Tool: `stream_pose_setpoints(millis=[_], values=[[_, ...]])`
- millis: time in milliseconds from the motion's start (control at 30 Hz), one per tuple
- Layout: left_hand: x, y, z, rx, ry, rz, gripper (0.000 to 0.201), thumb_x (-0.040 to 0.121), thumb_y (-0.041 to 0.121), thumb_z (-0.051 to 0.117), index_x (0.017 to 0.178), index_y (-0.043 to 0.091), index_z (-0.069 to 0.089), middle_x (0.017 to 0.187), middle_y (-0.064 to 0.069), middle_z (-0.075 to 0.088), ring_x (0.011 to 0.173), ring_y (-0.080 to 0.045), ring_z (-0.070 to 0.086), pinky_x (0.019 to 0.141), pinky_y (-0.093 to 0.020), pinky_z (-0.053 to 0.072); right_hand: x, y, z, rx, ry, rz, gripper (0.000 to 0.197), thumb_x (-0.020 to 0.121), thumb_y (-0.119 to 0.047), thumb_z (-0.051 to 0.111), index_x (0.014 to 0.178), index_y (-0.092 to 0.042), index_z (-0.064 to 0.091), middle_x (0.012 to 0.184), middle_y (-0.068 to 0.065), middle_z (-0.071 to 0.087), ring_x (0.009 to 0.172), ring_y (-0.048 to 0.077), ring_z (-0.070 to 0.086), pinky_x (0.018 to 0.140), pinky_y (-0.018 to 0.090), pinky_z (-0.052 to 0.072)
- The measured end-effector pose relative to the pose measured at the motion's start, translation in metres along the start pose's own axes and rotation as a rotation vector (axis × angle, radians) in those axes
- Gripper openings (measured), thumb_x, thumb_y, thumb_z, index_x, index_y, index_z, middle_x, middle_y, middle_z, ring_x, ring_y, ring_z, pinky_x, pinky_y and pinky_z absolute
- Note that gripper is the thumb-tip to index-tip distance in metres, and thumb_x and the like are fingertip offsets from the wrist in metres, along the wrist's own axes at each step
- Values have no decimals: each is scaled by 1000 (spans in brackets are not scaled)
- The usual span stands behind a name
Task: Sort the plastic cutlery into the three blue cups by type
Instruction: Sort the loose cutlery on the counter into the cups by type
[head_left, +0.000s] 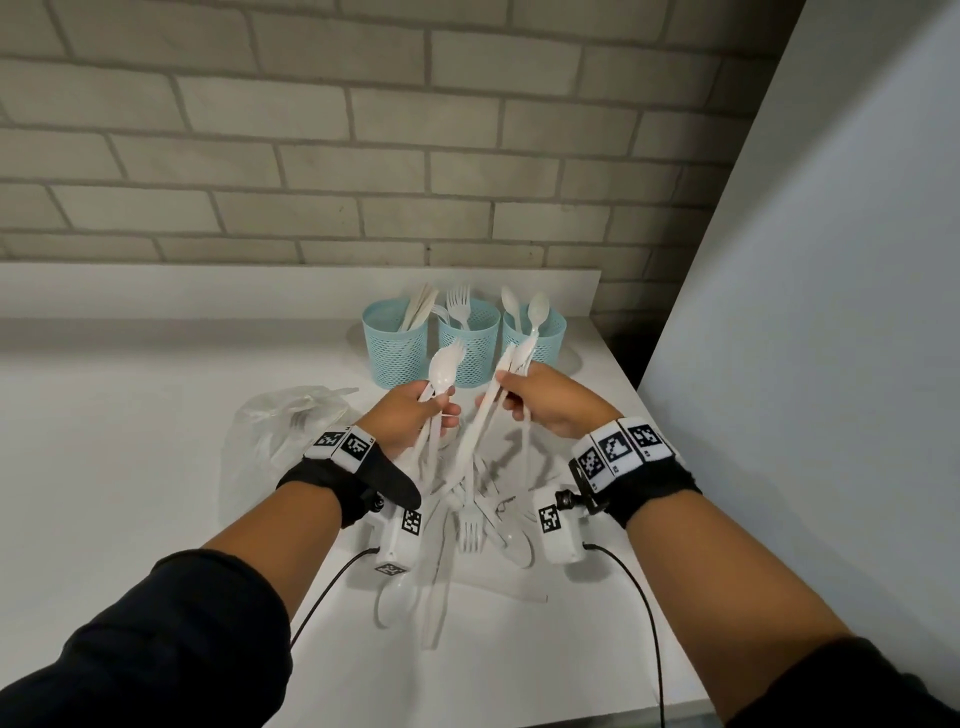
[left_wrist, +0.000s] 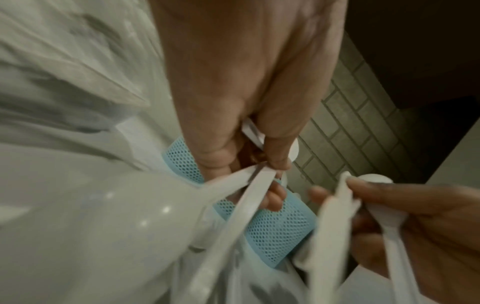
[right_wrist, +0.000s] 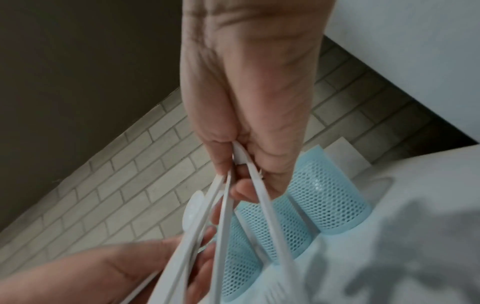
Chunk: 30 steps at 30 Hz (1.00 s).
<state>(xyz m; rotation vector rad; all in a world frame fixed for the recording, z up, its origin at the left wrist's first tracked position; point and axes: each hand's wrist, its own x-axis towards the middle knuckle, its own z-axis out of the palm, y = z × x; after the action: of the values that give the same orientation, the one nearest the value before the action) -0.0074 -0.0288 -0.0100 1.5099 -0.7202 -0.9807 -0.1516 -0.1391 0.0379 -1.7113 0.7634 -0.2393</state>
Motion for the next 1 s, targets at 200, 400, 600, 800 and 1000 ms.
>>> stream_pose_setpoints(millis=[200,400,600,800,1000], values=[[-1,14,11,-126,-24,-31,26,103,25,33,103,10,54,88,-5,64,79,-15,61,78,-29,49,23,-5,24,161,114,-49,23,100,-14,39,115,-8,56,126,14,59,117,26,54,101,37,42],[-3,10,16,-94,-54,27,30,103,27,32,119,13,54,93,-3,66,79,-12,66,68,-27,56,31,-7,38,282,95,24,16,98,-13,42,98,-10,58,94,11,68,82,23,64,77,37,53],[-2,6,17,-171,-86,139,33,98,6,40,129,-4,46,98,-15,63,77,-16,68,70,-26,58,34,-6,43,370,56,59,20,99,-17,43,110,-7,57,85,6,64,73,18,62,60,29,48],[4,-1,14,-272,-103,117,30,96,2,42,125,-5,49,97,-18,61,80,-22,65,74,-30,55,41,-5,43,418,30,61,18,99,-22,43,95,-14,58,84,5,64,70,17,61,59,32,51],[9,-6,11,-387,-94,83,22,95,2,46,113,5,58,91,-10,69,80,-21,67,78,-35,55,45,-7,46,464,62,82,33,98,-32,44,116,-8,56,87,7,66,69,18,63,43,21,46]])
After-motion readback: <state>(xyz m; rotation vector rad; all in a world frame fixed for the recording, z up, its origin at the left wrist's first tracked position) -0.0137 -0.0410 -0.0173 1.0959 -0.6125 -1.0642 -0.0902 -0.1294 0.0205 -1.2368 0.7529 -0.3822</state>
